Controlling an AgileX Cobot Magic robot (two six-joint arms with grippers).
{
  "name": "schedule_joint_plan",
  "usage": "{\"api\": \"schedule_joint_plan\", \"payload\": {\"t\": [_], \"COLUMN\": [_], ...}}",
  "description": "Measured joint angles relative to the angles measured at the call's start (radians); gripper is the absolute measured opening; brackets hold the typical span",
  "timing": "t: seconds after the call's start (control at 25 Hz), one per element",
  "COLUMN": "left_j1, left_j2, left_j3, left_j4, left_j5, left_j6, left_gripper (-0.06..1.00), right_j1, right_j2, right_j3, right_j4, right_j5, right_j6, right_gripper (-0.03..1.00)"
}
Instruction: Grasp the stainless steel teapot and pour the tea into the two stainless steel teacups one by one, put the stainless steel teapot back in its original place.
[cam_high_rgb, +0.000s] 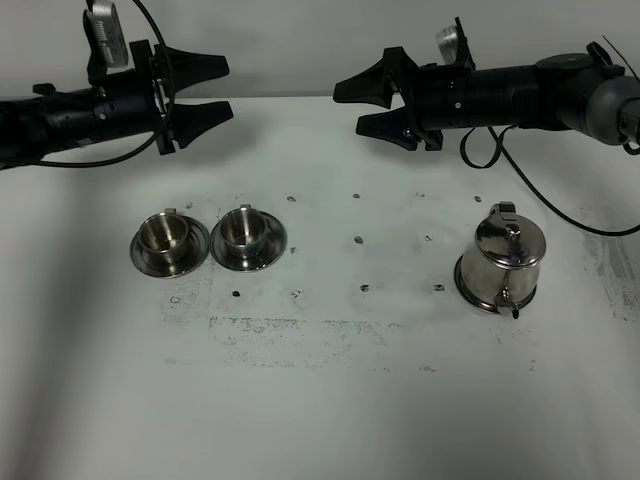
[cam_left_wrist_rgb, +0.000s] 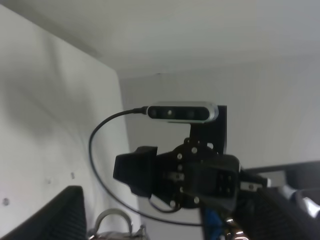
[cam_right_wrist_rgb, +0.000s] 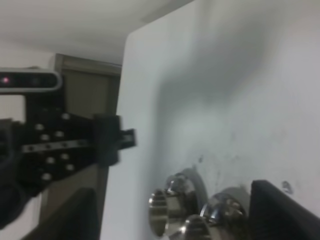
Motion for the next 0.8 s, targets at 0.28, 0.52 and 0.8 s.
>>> {"api": "schedule_joint_plan", "payload": {"t": [0.28,0.52,0.8], "left_j1": [0.112,0.259,0.335], "left_j2": [-0.236,-0.482,-0.742], "left_j3": [0.0,-0.001,-0.001], "left_j4": [0.15,0.432,0.719], "left_j5": [0.003,0.005,0.007], "left_j6": [-0.056,-0.162,-0.251], "left_gripper": [0.65,0.65,0.65], "right_j1": [-0.075,-0.125,-0.136], "right_j2": [0.0,0.0,0.0], "right_j3": [0.0,0.0,0.0], "right_j4": [-0.024,-0.031,-0.049], "right_j5": [0.028,0.045,0.049], "right_j6": [-0.01,-0.032,-0.056], "right_gripper": [0.6,0.6,0.6]}}
